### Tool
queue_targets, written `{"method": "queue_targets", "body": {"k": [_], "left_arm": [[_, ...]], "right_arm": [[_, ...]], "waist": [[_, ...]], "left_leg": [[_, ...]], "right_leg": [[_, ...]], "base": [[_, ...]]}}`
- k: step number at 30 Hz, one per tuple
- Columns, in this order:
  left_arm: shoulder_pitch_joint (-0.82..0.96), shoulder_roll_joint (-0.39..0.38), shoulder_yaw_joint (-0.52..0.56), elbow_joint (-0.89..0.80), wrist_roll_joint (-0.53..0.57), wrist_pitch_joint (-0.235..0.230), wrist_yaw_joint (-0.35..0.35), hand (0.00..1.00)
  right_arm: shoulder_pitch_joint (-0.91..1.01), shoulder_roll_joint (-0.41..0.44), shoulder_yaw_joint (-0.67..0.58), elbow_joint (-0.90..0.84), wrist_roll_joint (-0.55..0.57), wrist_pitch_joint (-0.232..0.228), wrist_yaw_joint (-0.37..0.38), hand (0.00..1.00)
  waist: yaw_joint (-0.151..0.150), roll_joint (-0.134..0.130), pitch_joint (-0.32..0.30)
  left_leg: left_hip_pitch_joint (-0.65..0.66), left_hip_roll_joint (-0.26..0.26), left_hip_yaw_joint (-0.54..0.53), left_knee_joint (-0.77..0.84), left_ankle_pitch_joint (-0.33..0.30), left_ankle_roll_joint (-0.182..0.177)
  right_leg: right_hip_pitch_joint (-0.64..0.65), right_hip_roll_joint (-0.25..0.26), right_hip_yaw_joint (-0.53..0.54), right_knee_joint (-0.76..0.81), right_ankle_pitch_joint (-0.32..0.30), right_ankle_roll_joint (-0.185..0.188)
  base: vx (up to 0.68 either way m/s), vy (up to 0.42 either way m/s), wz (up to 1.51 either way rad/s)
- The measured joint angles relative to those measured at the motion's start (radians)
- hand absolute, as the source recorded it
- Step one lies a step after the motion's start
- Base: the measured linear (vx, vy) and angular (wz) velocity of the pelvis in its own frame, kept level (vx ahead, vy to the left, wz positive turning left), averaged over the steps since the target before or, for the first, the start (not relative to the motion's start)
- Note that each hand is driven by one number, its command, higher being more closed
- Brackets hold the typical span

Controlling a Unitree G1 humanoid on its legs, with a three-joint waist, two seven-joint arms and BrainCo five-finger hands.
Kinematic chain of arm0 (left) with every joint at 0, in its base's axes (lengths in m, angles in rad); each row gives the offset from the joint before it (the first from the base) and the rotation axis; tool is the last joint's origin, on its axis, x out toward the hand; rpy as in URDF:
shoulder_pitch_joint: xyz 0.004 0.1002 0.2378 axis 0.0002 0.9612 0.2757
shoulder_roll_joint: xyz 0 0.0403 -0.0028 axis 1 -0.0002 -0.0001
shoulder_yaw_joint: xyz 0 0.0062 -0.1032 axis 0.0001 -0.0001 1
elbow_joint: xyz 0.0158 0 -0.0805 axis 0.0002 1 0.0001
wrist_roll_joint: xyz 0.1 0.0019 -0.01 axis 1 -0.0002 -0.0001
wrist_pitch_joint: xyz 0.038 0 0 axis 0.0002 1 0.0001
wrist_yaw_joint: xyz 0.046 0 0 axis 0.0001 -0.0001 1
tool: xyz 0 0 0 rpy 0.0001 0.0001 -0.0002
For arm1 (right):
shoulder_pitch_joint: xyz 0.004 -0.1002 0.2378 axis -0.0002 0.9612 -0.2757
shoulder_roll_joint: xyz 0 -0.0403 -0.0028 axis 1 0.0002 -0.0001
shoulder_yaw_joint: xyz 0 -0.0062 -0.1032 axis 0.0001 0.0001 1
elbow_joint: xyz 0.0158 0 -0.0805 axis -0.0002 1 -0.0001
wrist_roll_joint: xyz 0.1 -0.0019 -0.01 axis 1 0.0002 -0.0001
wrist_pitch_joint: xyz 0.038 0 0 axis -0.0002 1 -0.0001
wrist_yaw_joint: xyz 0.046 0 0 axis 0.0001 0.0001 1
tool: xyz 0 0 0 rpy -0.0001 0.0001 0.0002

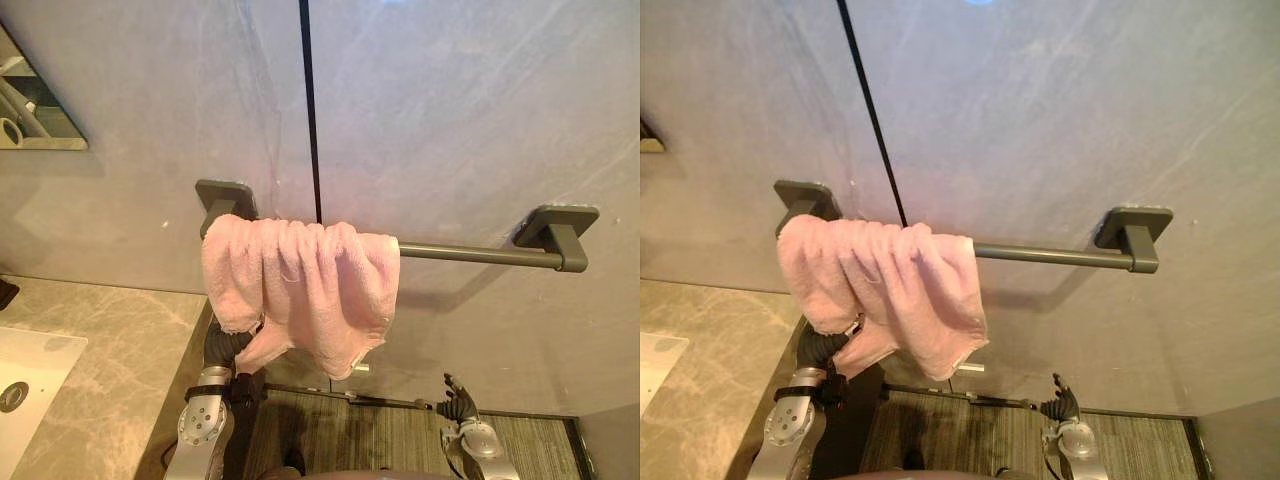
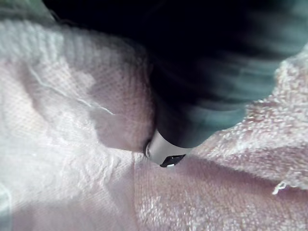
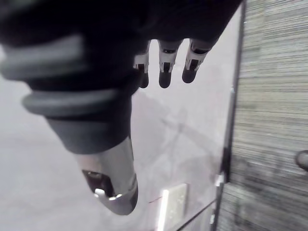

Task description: Organize washtable

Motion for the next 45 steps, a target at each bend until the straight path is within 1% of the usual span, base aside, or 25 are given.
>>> {"method": "queue_targets", "body": {"k": [1, 3, 4, 5, 6, 7, 11, 13, 14, 17, 18, 19, 20, 21, 23, 24, 27, 28, 31, 32, 33, 36, 39, 42, 45], "left_arm": [[-0.002, 0.0, 0.0, 0.0, 0.0, -0.001, 0.001, 1.0], [-0.006, 0.0, -0.003, 0.0, 0.001, -0.001, 0.001, 1.0], [-0.01, 0.0, -0.003, 0.0, 0.003, -0.001, 0.001, 1.0], [-0.012, 0.002, -0.005, 0.0, 0.011, -0.002, 0.002, 1.0], [-0.014, 0.003, -0.007, 0.0, 0.012, -0.002, 0.002, 1.0], [-0.017, 0.007, -0.011, 0.0, 0.016, -0.002, 0.002, 1.0], [-0.014, 0.018, -0.014, 0.0, 0.035, -0.002, 0.001, 1.0], [-0.013, 0.027, -0.014, 0.0, 0.043, -0.002, 0.001, 1.0], [-0.014, 0.029, -0.014, 0.0, 0.044, -0.002, 0.001, 1.0], [-0.014, 0.032, -0.015, 0.0, 0.049, -0.006, 0.0, 1.0], [-0.014, 0.033, -0.016, 0.0, 0.049, -0.008, 0.0, 1.0], [-0.014, 0.039, -0.02, 0.0, 0.049, -0.01, -0.001, 1.0], [-0.014, 0.047, -0.026, 0.0, 0.049, -0.01, -0.001, 1.0], [-0.015, 0.051, -0.029, 0.0, 0.049, -0.01, -0.002, 1.0], [-0.017, 0.066, -0.045, -0.001, 0.049, -0.011, -0.003, 1.0], [-0.017, 0.066, -0.045, -0.001, 0.049, -0.011, -0.004, 1.0], [-0.018, 0.067, -0.046, -0.001, 0.048, -0.011, -0.004, 1.0], [-0.019, 0.068, -0.046, -0.001, 0.048, -0.012, -0.004, 1.0], [-0.021, 0.072, -0.057, -0.001, 0.048, -0.02, -0.004, 1.0], [-0.021, 0.072, -0.059, -0.001, 0.048, -0.021, -0.004, 1.0], [-0.021, 0.074, -0.064, -0.001, 0.047, -0.021, -0.004, 1.0], [-0.024, 0.076, -0.085, -0.001, 0.047, -0.022, -0.004, 1.0], [-0.025, 0.076, -0.088, -0.001, 0.04, -0.022, -0.005, 1.0], [-0.025, 0.075, -0.09, -0.001, 0.039, -0.022, -0.005, 1.0], [-0.026, 0.062, -0.095, -0.001, 0.035, -0.023, -0.006, 1.0]], "right_arm": [[0.016, -0.007, 0.025, -0.076, 0.0, -0.003, 0.015, 0.0], [0.046, -0.014, 0.031, -0.123, 0.003, -0.003, 0.03, 0.0], [0.07, -0.023, 0.044, -0.165, 0.004, -0.007, 0.042, 0.0], [0.106, -0.038, 0.068, -0.243, 0.013, -0.01, 0.065, 0.0], [0.119, -0.042, 0.074, -0.269, 0.02, -0.013, 0.077, 0.0], [0.146, -0.05, 0.085, -0.322, 0.037, -0.026, 0.098, 0.0], [0.207, -0.089, 0.121, -0.479, 0.073, -0.044, 0.15, 0.0], [0.216, -0.134, 0.148, -0.56, 0.108, -0.067, 0.191, 0.0], [0.216, -0.145, 0.154, -0.576, 0.12, -0.074, 0.198, 0.0], [0.217, -0.222, 0.189, -0.667, 0.186, -0.087, 0.25, 0.0], [0.217, -0.233, 0.194, -0.675, 0.197, -0.091, 0.259, 0.0], [0.216, -0.261, 0.209, -0.691, 0.221, -0.1, 0.275, 0.0], [0.215, -0.297, 0.226, -0.716, 0.244, -0.101, 0.296, 0.0], [0.215, -0.309, 0.231, -0.725, 0.253, -0.101, 0.303, 0.0], [0.214, -0.366, 0.252, -0.77, 0.312, -0.103, 0.338, 0.0], [0.213, -0.378, 0.256, -0.778, 0.325, -0.103, 0.343, 0.0], [0.2, -0.43, 0.265, -0.796, 0.409, -0.105, 0.371, 0.0], [0.19, -0.446, 0.268, -0.796, 0.454, -0.105, 0.385, 0.0], [0.16, -0.483, 0.297, -0.807, 0.536, -0.105, 0.391, 0.0], [0.157, -0.487, 0.304, -0.814, 0.552, -0.105, 0.394, 0.0], [0.134, -0.497, 0.33, -0.83, 0.595, -0.105, 0.408, 0.0], [0.084, -0.498, 0.377, -0.829, 0.632, -0.103, 0.422, 0.0], [0.035, -0.495, 0.435, -0.828, 0.642, -0.1, 0.427, 0.0], [0.012, -0.492, 0.46, -0.823, 0.642, -0.097, 0.428, 0.0], [-0.009, -0.464, 0.468, -0.802, 0.642, -0.097, 0.427, 0.0]], "waist": [[-0.005, 0.0, 0.0], [-0.008, 0.0, 0.0], [-0.009, 0.0, 0.0], [-0.011, 0.0, 0.0], [-0.014, 0.0, 0.0], [-0.019, 0.0, 0.0], [-0.025, -0.001, 0.001], [-0.031, 0.0, 0.002], [-0.033, 0.0, 0.002], [-0.035, 0.001, 0.002], [-0.034, 0.001, 0.002], [-0.034, 0.001, 0.002], [-0.034, 0.001, 0.002], [-0.034, 0.001, 0.002], [-0.034, 0.001, 0.002], [-0.034, 0.001, 0.002], [-0.034, 0.0, 0.002], [-0.034, 0.0, 0.002], [-0.033, 0.001, 0.002], [-0.033, 0.001, 0.002], [-0.033, 0.001, 0.002], [-0.032, 0.001, 0.002], [-0.029, 0.001, 0.001], [-0.026, 0.001, 0.001], [-0.015, 0.001, 0.001]], "left_leg": [[0.002, 0.0, 0.0, -0.003, 0.0, 0.0], [0.007, 0.001, 0.003, -0.007, 0.0, 0.0], [0.008, 0.001, 0.004, -0.008, 0.0, 0.0], [0.014, 0.002, 0.009, -0.008, 0.0, 0.0], [0.017, 0.002, 0.013, -0.008, 0.0, 0.0], [0.024, 0.002, 0.02, -0.008, -0.001, 0.0], [0.04, 0.007, 0.031, 0.017, -0.028, 0.002], [0.044, 0.009, 0.045, 0.035, -0.045, 0.008], [0.045, 0.009, 0.047, 0.036, -0.045, 0.008], [0.054, 0.01, 0.06, 0.036, -0.046, 0.009], [0.054, 0.01, 0.061, 0.036, -0.046, 0.009], [0.055, 0.011, 0.065, 0.036, -0.045, 0.008], [0.058, 0.011, 0.068, 0.036, -0.043, 0.005], [0.059, 0.011, 0.068, 0.037, -0.043, 0.005], [0.059, 0.012, 0.071, 0.037, -0.043, 0.005], [0.059, 0.012, 0.071, 0.037, -0.043, 0.005], [0.059, 0.011, 0.072, 0.037, -0.043, 0.005], [0.059, 0.011, 0.072, 0.037, -0.043, 0.005], [0.059, 0.012, 0.071, 0.037, -0.043, 0.006], [0.059, 0.012, 0.071, 0.037, -0.044, 0.006], [0.059, 0.012, 0.071, 0.037, -0.044, 0.006], [0.059, 0.011, 0.071, 0.036, -0.043, 0.006], [0.054, 0.01, 0.068, 0.036, -0.043, 0.006], [0.051, 0.01, 0.063, 0.036, -0.043, 0.006], [0.049, 0.008, 0.059, 0.035, -0.043, 0.006]], "right_leg": [[0.0, 0.001, 0.004, -0.001, 0.0, 0.0], [0.003, 0.002, 0.012, -0.001, 0.0, 0.0], [0.004, 0.002, 0.018, 0.0, 0.0, -0.001], [0.005, 0.003, 0.027, 0.001, 0.002, -0.003], [0.006, 0.002, 0.03, 0.002, 0.003, -0.003], [0.009, 0.002, 0.039, 0.003, 0.003, -0.004], [0.022, 0.005, 0.06, 0.009, 0.003, -0.004], [0.02, 0.005, 0.08, 0.012, 0.004, -0.002], [0.02, 0.005, 0.083, 0.013, 0.005, -0.001], [0.018, 0.006, 0.098, 0.017, 0.005, 0.001], [0.017, 0.006, 0.099, 0.017, 0.006, 0.001], [0.017, 0.007, 0.103, 0.017, 0.007, 0.002], [0.017, 0.007, 0.106, 0.016, 0.007, 0.003], [0.018, 0.007, 0.106, 0.016, 0.007, 0.003], [0.018, 0.007, 0.108, 0.016, 0.008, 0.004], [0.018, 0.007, 0.108, 0.016, 0.008, 0.004], [0.022, 0.007, 0.109, 0.016, 0.008, 0.004], [0.023, 0.007, 0.109, 0.017, 0.008, 0.004], [0.023, 0.007, 0.108, 0.017, 0.008, 0.004], [0.023, 0.007, 0.108, 0.017, 0.008, 0.004], [0.023, 0.007, 0.108, 0.018, 0.008, 0.004], [0.022, 0.007, 0.108, 0.018, 0.008, 0.004], [0.019, 0.007, 0.106, 0.017, 0.008, 0.004], [0.019, 0.006, 0.102, 0.017, 0.008, 0.004], [0.019, 0.005, 0.098, 0.016, 0.007, 0.004]], "base": [[0.06, -0.007, -0.06], [0.06, -0.007, -0.1], [0.04, -0.004, -0.19], [0.03, -0.004, -0.2], [0.0, -0.002, -0.22], [-0.02, 0.0, -0.21], [-0.05, 0.003, -0.16], [-0.09, 0.012, -0.21], [-0.08, 0.009, -0.18], [-0.06, 0.001, -0.12], [-0.03, -0.008, -0.09], [-0.01, -0.012, -0.09], [-0.01, -0.012, -0.08], [0.01, -0.013, -0.05], [0.0, 0.0, 0.0], [0.0, 0.0, 0.0], [0.0, 0.0, 0.0], [0.0, 0.0, 0.0], [0.0, 0.0, 0.0], [-0.04, -0.017, 0.0], [0.0, 0.0, 0.0], [0.0, 0.0, 0.0], [0.0, -0.005, 0.02], [0.01, -0.01, 0.05], [0.0, -0.001, 0.05]]}}
